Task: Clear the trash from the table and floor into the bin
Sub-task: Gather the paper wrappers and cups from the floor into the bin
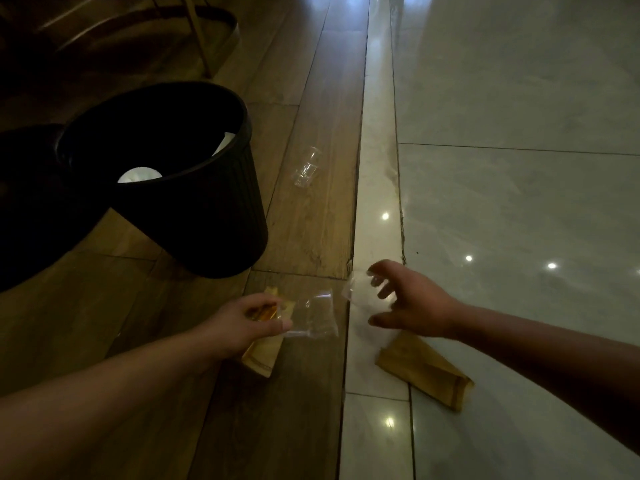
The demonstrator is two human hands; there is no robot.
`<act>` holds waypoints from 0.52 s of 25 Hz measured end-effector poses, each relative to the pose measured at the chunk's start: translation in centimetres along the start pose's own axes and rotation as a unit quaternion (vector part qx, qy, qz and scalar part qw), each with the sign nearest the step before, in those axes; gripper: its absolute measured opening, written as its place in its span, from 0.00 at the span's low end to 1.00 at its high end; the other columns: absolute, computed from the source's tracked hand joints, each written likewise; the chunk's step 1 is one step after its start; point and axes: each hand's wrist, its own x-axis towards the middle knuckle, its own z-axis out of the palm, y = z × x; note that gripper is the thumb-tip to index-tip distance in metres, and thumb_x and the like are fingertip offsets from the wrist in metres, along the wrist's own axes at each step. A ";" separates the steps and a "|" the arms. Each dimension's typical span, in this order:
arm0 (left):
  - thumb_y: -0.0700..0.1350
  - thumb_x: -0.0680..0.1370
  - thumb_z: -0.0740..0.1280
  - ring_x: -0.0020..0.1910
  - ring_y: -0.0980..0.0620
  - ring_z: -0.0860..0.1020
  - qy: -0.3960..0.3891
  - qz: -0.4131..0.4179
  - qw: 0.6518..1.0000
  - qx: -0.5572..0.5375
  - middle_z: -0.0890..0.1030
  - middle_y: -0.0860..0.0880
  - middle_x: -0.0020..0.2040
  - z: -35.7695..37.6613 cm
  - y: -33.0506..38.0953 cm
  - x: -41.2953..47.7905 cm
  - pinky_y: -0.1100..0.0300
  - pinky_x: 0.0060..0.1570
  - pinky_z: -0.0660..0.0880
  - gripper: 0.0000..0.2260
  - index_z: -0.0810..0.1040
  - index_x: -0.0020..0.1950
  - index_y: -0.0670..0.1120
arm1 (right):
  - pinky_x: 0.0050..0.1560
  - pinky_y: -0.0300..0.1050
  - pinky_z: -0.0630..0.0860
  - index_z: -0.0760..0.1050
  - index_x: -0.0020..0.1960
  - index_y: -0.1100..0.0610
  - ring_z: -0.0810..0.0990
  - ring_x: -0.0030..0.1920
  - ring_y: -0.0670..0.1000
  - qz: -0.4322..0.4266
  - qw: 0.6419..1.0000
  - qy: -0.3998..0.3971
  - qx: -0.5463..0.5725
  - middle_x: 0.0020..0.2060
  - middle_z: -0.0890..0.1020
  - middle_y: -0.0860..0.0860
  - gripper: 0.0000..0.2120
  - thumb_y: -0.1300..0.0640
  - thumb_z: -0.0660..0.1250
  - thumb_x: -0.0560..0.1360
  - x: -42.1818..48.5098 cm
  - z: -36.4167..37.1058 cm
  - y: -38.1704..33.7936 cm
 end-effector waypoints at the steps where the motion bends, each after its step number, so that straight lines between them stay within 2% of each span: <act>1: 0.63 0.59 0.70 0.51 0.57 0.73 -0.003 0.001 1.000 -0.014 0.70 0.59 0.54 0.0 0.4 0.1 0.60 0.41 0.72 0.21 0.69 0.49 0.73 | 0.48 0.41 0.81 0.67 0.67 0.46 0.78 0.52 0.44 -0.022 1.000 -0.020 0.006 0.59 0.76 0.45 0.33 0.48 0.78 0.66 0.0 -1.0 -0.7; 2: 0.63 0.59 0.70 0.49 0.59 0.72 -0.006 0.005 1.000 -0.016 0.69 0.60 0.52 0.0 0.8 0.2 0.61 0.40 0.71 0.21 0.69 0.50 0.74 | 0.47 0.40 0.81 0.68 0.66 0.45 0.78 0.51 0.43 -0.043 0.998 -0.049 0.001 0.58 0.77 0.44 0.33 0.47 0.78 0.65 0.0 -1.9 -1.4; 4: 0.63 0.59 0.70 0.48 0.60 0.71 -0.006 0.019 1.000 0.006 0.69 0.60 0.52 0.2 1.5 0.6 0.62 0.38 0.70 0.29 0.70 0.59 0.69 | 0.51 0.41 0.81 0.66 0.69 0.44 0.79 0.54 0.43 -0.061 0.993 -0.099 -0.009 0.59 0.77 0.43 0.37 0.47 0.79 0.64 -0.3 -2.7 -2.5; 6: 0.63 0.60 0.70 0.49 0.61 0.71 -0.005 0.031 0.999 0.037 0.70 0.58 0.56 0.3 2.1 0.8 0.63 0.39 0.69 0.33 0.70 0.65 0.63 | 0.58 0.44 0.78 0.57 0.75 0.46 0.78 0.60 0.47 -0.062 0.988 -0.126 -0.065 0.64 0.76 0.46 0.47 0.48 0.80 0.63 -0.4 -2.5 -3.2; 9: 0.63 0.62 0.70 0.49 0.62 0.72 -0.021 0.068 0.996 0.059 0.72 0.62 0.54 0.4 2.8 0.4 0.65 0.39 0.69 0.29 0.74 0.62 0.62 | 0.60 0.47 0.76 0.42 0.78 0.46 0.77 0.62 0.53 -0.071 0.975 -0.125 -0.170 0.67 0.76 0.52 0.58 0.47 0.79 0.64 0.0 -1.9 -3.6; 11: 0.60 0.65 0.72 0.49 0.62 0.74 -0.011 0.085 0.994 0.064 0.75 0.62 0.52 0.6 2.9 0.3 0.67 0.39 0.69 0.22 0.75 0.58 0.61 | 0.57 0.46 0.76 0.39 0.78 0.45 0.79 0.58 0.54 -0.083 0.971 -0.113 -0.192 0.64 0.77 0.55 0.59 0.45 0.79 0.63 0.3 -1.8 -3.8; 13: 0.58 0.68 0.72 0.49 0.62 0.74 0.006 0.082 0.995 0.055 0.76 0.60 0.52 0.8 2.7 0.2 0.67 0.39 0.69 0.20 0.76 0.59 0.59 | 0.55 0.44 0.75 0.41 0.78 0.44 0.79 0.58 0.53 -0.081 0.978 -0.103 -0.162 0.65 0.77 0.54 0.59 0.43 0.79 0.62 0.4 -2.3 -4.1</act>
